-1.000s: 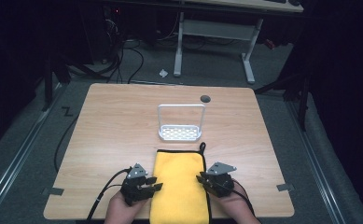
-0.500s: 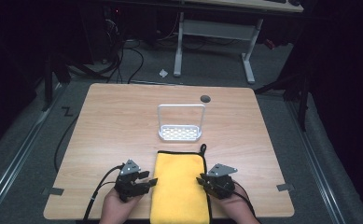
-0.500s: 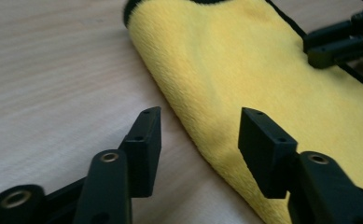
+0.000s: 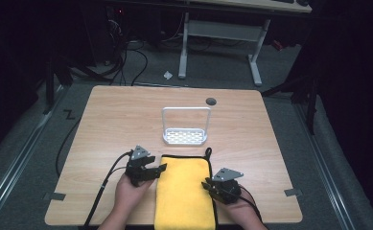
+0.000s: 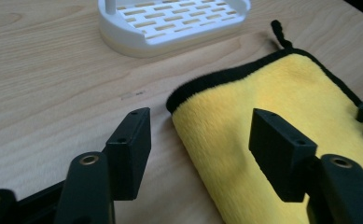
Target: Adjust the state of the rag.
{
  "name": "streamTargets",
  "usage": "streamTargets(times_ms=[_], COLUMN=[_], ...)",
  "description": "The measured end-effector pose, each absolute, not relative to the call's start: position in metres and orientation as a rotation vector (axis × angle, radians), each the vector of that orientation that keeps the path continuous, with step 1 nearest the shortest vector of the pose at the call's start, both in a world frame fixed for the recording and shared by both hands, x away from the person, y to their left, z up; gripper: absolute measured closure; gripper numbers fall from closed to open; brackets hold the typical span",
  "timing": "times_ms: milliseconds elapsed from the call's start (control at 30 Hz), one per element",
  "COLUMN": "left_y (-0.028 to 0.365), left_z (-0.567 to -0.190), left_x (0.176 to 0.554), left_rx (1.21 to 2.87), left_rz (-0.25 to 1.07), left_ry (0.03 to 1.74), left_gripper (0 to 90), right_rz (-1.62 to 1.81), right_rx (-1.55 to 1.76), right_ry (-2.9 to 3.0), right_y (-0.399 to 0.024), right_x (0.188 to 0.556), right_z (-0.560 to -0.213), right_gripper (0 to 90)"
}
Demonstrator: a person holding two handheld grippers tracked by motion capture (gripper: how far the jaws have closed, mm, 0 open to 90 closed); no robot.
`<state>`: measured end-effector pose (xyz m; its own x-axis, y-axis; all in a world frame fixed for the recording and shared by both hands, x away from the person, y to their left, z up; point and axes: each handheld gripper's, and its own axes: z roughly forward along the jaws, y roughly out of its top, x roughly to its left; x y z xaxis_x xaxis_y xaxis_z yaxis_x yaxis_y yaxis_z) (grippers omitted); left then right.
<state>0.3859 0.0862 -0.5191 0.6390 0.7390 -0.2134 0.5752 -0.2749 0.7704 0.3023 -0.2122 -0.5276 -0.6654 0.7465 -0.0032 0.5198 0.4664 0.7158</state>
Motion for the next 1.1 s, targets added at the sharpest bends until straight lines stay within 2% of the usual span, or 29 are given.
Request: streamTargets(times_ms=[67,167,433,800,833,867,900,1000,1100], left_y=[0.082,0.082,0.081,0.081,0.081,0.081,0.081,0.082,0.083], left_z=[-0.520,-0.523,-0.528,-0.533,-0.533,-0.534,-0.535,-0.538,-0.540], left_x=[0.393,0.402,0.407,0.401,0.401,0.401,0.401,0.400,0.399], left_rx=[1.988,1.961,1.956,1.956,1.957,1.959,1.961,1.937,1.918], left_rz=[0.240,0.179,0.101,0.100,0.094,0.087,0.086,0.078,0.076], left_ry=[1.044,1.075,1.119,1.115,1.113,1.106,1.100,1.085,1.092], left_gripper=[41.8,43.9,59.0,59.8,62.2,69.3,69.3,77.6,79.3], right_rz=[1.010,1.010,1.013,1.014,1.013,1.015,1.015,1.038,1.068], right_rx=[1.072,1.072,1.070,1.067,1.065,1.070,1.070,1.068,1.102], right_ry=[2.403,2.405,2.408,2.409,2.408,2.408,2.408,2.388,2.298], right_y=[-0.212,-0.212,-0.213,-0.213,-0.213,-0.213,-0.213,-0.214,-0.217], right_x=[0.302,0.302,0.302,0.302,0.302,0.302,0.302,0.302,0.310], right_z=[-0.528,-0.528,-0.528,-0.528,-0.528,-0.528,-0.528,-0.524,-0.515], right_gripper=[74.7,74.6,74.5,74.4,74.4,73.6,73.6,70.5,65.7])
